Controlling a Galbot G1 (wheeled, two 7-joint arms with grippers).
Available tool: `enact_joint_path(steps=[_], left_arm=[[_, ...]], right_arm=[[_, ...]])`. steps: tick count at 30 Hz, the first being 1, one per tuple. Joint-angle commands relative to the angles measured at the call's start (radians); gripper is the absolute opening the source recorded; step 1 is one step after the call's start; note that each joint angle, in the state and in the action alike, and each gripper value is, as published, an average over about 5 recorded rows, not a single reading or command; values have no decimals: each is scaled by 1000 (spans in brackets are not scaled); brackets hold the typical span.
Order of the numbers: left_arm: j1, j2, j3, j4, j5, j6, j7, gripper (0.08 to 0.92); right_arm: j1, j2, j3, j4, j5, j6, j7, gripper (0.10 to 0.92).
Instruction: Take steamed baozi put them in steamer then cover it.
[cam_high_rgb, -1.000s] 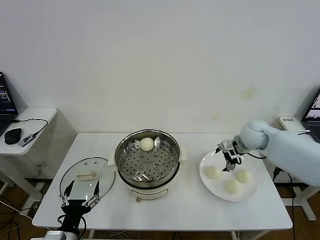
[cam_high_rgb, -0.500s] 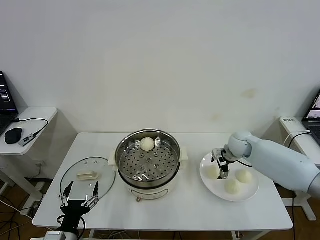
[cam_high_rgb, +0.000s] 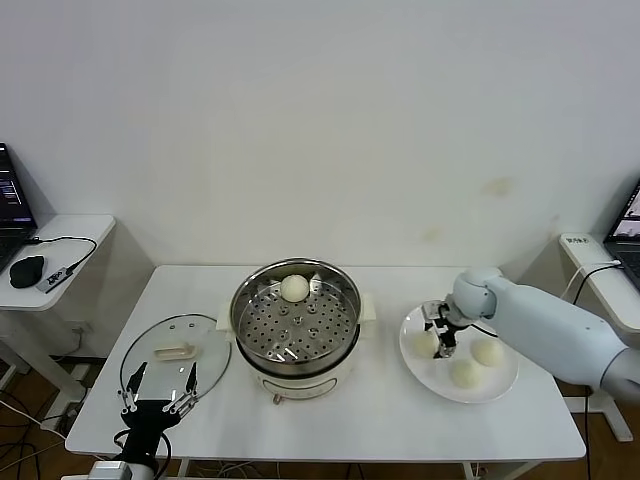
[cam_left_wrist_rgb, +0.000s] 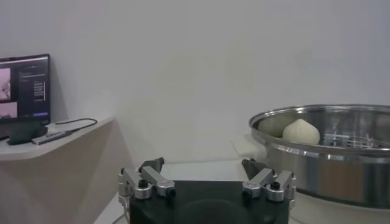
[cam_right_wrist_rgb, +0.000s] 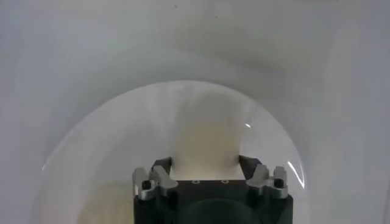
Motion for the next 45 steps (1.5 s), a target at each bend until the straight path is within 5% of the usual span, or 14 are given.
enact_joint_path(steps=[1, 12, 23, 34, 45], left_arm=[[1, 0, 0, -2, 1, 0, -1, 823], [-2, 2, -3, -9, 0, 0, -3, 823], [-18, 4, 9, -20, 0, 7, -5, 823], [-27, 19, 9, -25, -4, 11, -5, 823], [-36, 22, 1, -23, -9, 15, -6, 823]], right_arm=[[17, 9, 9, -10, -1, 7, -23, 623], [202, -47, -53, 70, 72, -1, -45, 577], [657, -77, -319, 252, 337, -63, -35, 555], [778, 143, -404, 372, 651, -234, 86, 552], [610, 411, -370, 234, 689, -323, 166, 552]])
